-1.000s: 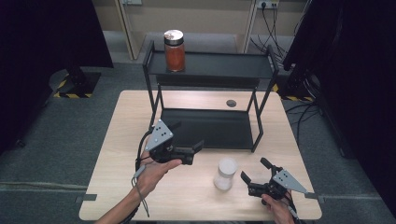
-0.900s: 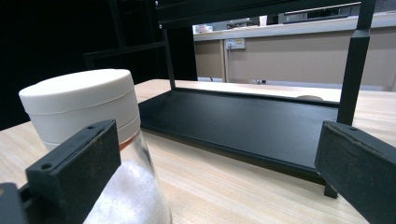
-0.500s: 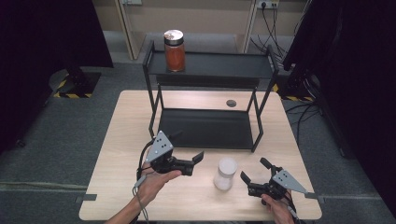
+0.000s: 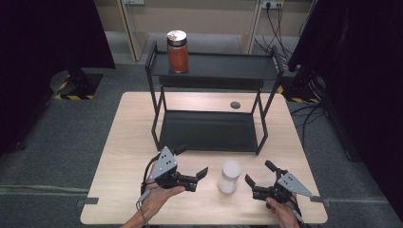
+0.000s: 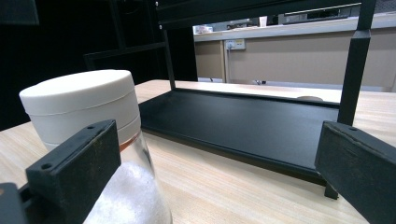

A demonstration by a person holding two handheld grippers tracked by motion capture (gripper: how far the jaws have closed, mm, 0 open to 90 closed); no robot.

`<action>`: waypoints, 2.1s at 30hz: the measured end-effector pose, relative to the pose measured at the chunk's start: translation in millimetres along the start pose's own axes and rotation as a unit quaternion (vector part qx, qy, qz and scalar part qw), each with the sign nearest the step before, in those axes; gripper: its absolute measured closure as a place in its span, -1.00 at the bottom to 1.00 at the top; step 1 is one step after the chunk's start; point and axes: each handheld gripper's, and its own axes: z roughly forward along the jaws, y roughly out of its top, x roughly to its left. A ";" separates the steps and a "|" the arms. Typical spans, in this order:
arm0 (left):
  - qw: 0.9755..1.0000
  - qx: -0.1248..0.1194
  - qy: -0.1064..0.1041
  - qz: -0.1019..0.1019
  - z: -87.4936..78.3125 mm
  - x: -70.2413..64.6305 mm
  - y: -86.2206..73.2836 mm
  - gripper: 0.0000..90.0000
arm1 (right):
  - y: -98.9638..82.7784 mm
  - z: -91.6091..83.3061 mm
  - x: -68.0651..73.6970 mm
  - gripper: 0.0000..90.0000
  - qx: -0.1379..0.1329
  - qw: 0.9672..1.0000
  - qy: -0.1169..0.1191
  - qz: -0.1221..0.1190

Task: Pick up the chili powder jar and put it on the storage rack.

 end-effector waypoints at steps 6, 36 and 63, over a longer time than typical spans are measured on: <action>1.000 -0.001 0.000 0.003 -1.9 -0.5 -11.7 -0.99 | 0.0 -0.2 -0.1 -0.99 -0.001 1.000 0.000 0.000; 1.000 -0.009 0.007 -0.001 -15.4 -1.5 -69.6 -0.99 | -1.3 -1.0 -1.0 -0.99 -0.006 1.000 -0.005 -0.004; 1.000 -0.008 0.012 -0.003 -19.0 -3.4 -91.6 -0.99 | -1.3 -1.3 -0.2 -0.99 -0.006 1.000 -0.003 -0.007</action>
